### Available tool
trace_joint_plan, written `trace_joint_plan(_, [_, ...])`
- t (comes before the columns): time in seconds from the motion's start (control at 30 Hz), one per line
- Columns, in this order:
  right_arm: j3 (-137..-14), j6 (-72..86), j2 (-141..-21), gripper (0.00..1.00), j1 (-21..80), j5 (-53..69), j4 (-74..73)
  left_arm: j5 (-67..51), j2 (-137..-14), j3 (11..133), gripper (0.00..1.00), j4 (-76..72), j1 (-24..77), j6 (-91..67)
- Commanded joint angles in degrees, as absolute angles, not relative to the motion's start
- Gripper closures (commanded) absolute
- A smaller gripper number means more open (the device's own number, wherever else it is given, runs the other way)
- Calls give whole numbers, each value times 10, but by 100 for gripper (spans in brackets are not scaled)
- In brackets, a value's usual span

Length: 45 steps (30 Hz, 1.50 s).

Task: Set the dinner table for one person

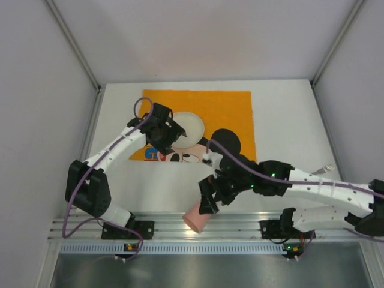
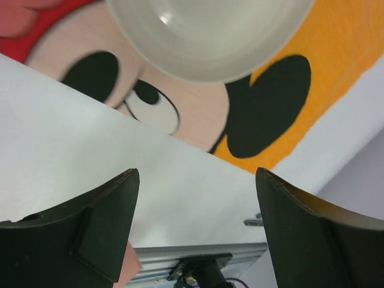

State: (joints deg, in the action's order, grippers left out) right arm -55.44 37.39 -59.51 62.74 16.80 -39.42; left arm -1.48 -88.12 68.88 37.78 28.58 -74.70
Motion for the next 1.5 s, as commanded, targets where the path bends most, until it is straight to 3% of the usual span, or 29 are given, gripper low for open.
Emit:
trace_joint_plan(0.0, [-638,411,-692,5,783,15,-450,19,-818,692,16,473,225,-658])
trace_joint_plan(0.1, [-734,428,-818,5,873,-86,-509,11,-755,651,16,473,170,-621])
trace_joint_plan(0.27, [-827,476,-965,5,932,-187,-618,-64,-665,593,16,493,88,-562])
trace_joint_plan(0.5, [-814,513,-987,5,933,-246,-685,-83,-599,554,16,499,83,-519])
trace_joint_plan(0.73, [-874,518,-1105,11,934,-333,-774,-82,-551,531,16,511,83,-499])
trace_joint_plan(0.83, [-887,506,-1151,18,934,-352,-790,-68,-546,531,16,527,83,-490])
trace_joint_plan(0.9, [-903,503,-1168,33,933,-360,-808,-62,-537,523,16,529,83,-489])
trace_joint_plan(0.93, [-909,506,-1179,42,937,-366,-816,-62,-534,519,16,527,83,-491])
trace_joint_plan(0.97, [-913,509,-1178,59,939,-373,-823,-62,-530,514,16,525,83,-493])
trace_joint_plan(1.07, [-925,527,-1160,90,940,-401,-857,-60,-525,498,16,514,83,-500])
trace_joint_plan(1.17, [-917,519,-1107,100,935,-417,-857,-59,-536,490,17,507,83,-510])
trace_joint_plan(1.3, [-905,510,-1025,100,903,-418,-858,-55,-548,497,17,504,83,-514])
trace_joint_plan(1.47, [-902,416,-876,100,718,-414,-771,-59,-551,519,16,514,83,-512])
